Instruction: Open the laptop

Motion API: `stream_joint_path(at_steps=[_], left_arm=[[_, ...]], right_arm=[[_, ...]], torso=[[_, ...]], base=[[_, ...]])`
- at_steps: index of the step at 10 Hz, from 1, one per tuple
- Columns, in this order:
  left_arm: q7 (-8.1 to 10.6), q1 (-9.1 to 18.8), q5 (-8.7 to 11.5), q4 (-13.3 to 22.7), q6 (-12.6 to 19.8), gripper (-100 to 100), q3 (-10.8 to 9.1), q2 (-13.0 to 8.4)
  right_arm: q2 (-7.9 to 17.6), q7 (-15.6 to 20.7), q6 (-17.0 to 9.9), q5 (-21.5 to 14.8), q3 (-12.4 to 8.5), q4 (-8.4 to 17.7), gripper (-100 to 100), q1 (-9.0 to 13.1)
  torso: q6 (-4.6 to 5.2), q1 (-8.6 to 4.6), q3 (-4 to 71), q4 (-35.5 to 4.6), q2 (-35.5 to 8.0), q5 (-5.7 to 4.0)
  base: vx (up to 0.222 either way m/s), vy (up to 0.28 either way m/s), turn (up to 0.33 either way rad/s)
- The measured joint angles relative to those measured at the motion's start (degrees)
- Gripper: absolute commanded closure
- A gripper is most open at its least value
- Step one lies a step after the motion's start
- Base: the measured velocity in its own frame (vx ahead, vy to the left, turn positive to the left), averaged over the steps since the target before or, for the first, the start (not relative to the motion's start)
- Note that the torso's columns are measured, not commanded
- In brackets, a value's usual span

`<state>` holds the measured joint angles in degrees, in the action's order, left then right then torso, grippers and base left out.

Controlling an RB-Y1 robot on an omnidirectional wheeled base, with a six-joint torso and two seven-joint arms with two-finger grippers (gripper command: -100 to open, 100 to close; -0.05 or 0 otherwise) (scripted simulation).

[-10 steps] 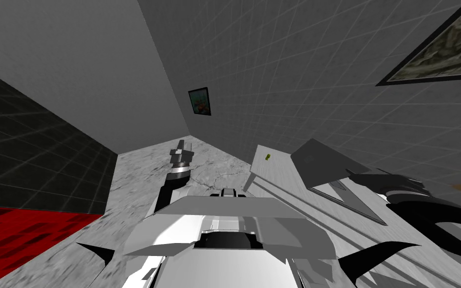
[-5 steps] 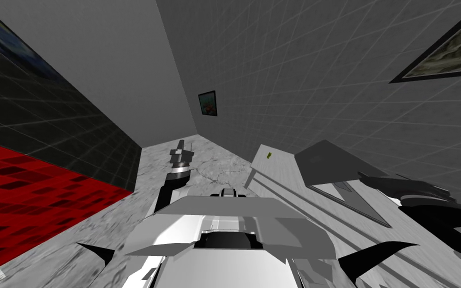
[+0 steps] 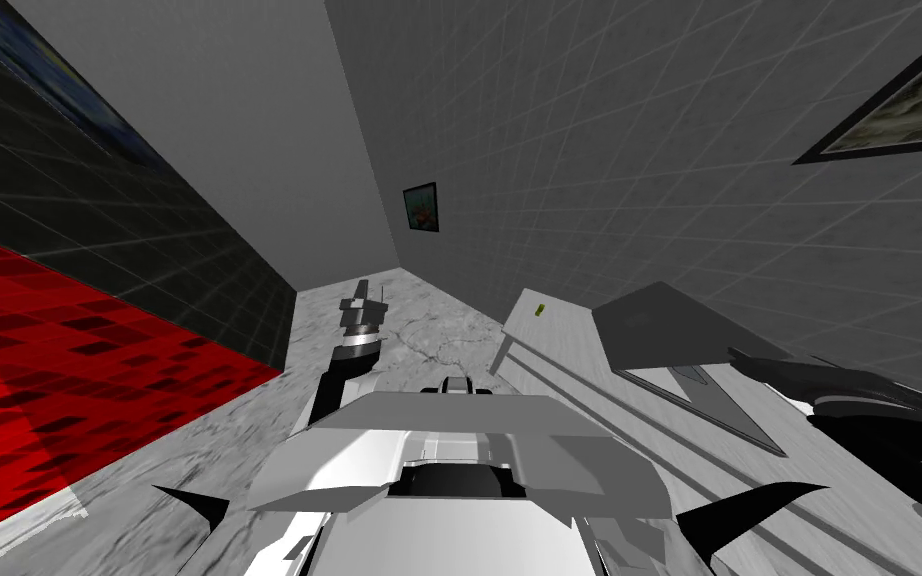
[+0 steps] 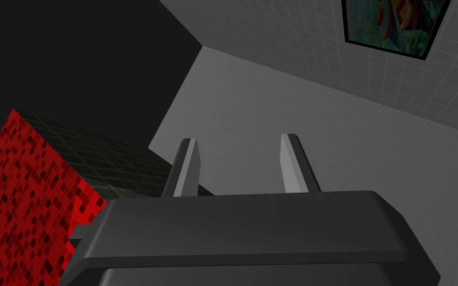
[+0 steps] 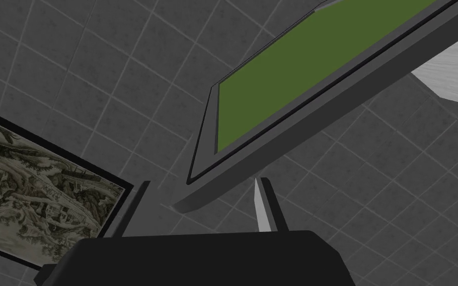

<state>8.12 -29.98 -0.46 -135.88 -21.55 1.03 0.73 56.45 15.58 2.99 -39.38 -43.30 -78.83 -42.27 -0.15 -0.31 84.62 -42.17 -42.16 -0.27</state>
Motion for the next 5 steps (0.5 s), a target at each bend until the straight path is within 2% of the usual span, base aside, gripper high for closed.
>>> stream_joint_path(at_steps=[2, 3, 5], left_arm=[[0.00, 0.03, 0.00, 0.01, 0.01, 0, 0.00, -0.01], [0.00, 0.02, 0.00, 0.01, 0.01, 0, -0.01, -0.01], [0.00, 0.00, 0.00, 0.01, 0.00, 0, -0.01, 0.00]], right_arm=[[-0.54, -0.61, -0.07, 1.06, 0.16, 3.98, 100, 3.09], [-0.67, -1.42, -0.76, 2.01, 0.26, 4.76, 100, 3.59], [-1.03, -2.45, -1.29, 3.17, 0.36, 7.06, 100, 5.24]], torso=[[0.00, -0.46, -0.21, -0.08, -0.27, -0.26], [0.23, -0.45, -0.18, -0.05, -0.15, -0.32], [0.35, -0.22, 0.07, 0.10, 0.25, -0.29]], base=[[-0.275, -0.121, 0.326], [-0.247, -0.051, 0.262], [-0.158, -0.017, 0.138]])
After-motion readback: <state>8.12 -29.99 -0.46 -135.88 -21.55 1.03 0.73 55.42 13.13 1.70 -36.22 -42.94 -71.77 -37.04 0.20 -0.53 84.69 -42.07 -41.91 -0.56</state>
